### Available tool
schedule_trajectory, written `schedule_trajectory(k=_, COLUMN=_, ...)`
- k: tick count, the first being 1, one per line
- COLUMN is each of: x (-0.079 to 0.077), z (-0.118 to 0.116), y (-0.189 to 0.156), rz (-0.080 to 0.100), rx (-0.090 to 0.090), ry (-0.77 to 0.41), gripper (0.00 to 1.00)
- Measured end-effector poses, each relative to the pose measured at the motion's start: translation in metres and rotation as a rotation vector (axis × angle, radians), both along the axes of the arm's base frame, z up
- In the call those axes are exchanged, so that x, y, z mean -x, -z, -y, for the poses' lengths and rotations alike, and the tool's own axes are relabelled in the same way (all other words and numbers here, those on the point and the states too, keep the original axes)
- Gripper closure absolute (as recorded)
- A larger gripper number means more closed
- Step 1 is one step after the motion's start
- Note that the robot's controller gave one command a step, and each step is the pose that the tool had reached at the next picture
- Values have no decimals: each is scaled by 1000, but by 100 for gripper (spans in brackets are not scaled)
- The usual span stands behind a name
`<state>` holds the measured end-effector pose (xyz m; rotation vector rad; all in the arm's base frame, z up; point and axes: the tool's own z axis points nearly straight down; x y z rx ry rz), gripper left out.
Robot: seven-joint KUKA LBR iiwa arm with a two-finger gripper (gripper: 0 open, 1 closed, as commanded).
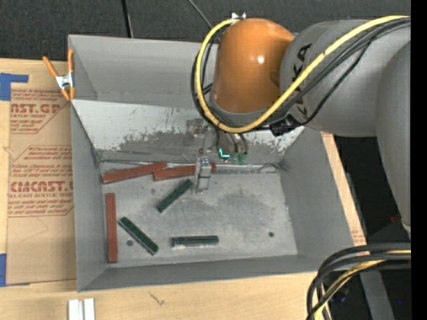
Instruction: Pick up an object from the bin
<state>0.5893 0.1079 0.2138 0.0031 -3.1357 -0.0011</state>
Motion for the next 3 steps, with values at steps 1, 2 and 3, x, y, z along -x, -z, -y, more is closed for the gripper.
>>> schedule_trajectory(k=1, x=-2, z=1, y=-5, rz=8, rx=-1, ry=1, gripper=0)
schedule_trajectory(k=2, x=-1, z=2, y=47, rz=14, rx=-1, ry=-42, gripper=0)
schedule_trajectory(k=3, x=10, z=6, y=116, rz=11, rx=0, ry=-95, gripper=0)
